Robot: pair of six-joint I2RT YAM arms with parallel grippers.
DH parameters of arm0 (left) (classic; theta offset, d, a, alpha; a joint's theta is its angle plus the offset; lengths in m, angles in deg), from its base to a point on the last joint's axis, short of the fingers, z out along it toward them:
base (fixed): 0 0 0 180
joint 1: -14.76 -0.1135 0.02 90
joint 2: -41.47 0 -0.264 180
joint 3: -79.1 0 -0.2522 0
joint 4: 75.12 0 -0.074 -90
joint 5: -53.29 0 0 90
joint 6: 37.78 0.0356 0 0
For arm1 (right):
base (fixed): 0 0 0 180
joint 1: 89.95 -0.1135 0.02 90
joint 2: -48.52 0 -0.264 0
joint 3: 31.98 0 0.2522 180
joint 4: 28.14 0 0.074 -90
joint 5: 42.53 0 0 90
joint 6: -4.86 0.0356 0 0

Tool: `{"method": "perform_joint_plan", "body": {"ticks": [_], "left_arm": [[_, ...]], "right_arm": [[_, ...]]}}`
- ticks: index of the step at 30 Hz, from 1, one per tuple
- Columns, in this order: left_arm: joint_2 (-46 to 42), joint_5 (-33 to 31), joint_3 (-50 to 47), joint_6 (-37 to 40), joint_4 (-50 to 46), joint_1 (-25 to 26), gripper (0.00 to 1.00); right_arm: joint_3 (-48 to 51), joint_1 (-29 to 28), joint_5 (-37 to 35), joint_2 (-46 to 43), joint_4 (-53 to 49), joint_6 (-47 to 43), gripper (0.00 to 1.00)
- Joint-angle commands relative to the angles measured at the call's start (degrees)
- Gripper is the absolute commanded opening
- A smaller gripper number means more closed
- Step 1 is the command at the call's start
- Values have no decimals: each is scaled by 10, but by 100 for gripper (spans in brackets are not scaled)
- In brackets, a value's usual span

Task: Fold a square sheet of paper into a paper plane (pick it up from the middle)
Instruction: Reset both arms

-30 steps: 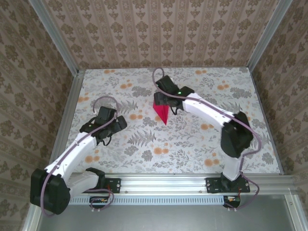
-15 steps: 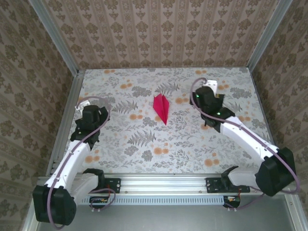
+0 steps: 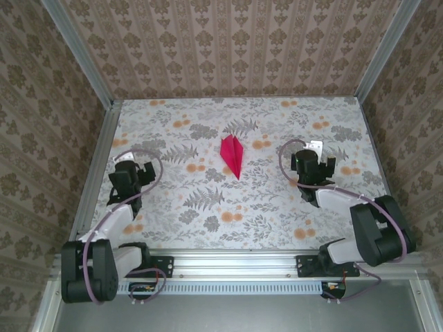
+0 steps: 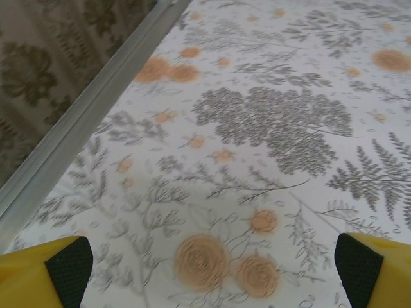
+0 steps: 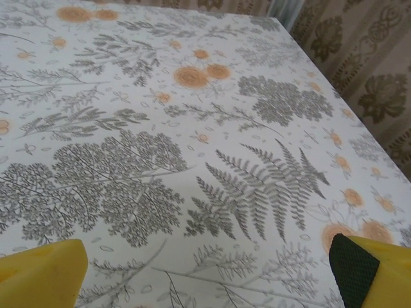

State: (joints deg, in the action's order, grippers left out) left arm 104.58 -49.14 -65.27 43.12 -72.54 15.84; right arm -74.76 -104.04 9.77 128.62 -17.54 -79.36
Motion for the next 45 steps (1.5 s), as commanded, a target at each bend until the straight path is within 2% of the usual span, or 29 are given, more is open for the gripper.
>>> {"method": "perform_joint_plan", "body": {"ticks": [1, 7, 13, 18, 25, 32, 45], "left_arm": [[31, 66, -6, 59, 115, -4, 100], [110, 117, 4, 87, 196, -5, 100], [139, 144, -6, 110, 248, -12, 100], [174, 152, -7, 105, 287, -20, 100], [233, 146, -2, 107, 328, -20, 100], [241, 115, 24, 117, 289, -1, 100], [241, 129, 28, 122, 280, -3, 100]], "right_arm": [[19, 19, 53, 24, 144, -53, 100], [37, 83, 191, 51, 211, -46, 100], [74, 104, 264, 74, 296, -45, 100], [91, 104, 268, 92, 341, -50, 100], [86, 104, 261, 91, 332, -47, 100], [75, 110, 255, 90, 309, -34, 100], [75, 110, 255, 90, 309, -34, 100]]}}
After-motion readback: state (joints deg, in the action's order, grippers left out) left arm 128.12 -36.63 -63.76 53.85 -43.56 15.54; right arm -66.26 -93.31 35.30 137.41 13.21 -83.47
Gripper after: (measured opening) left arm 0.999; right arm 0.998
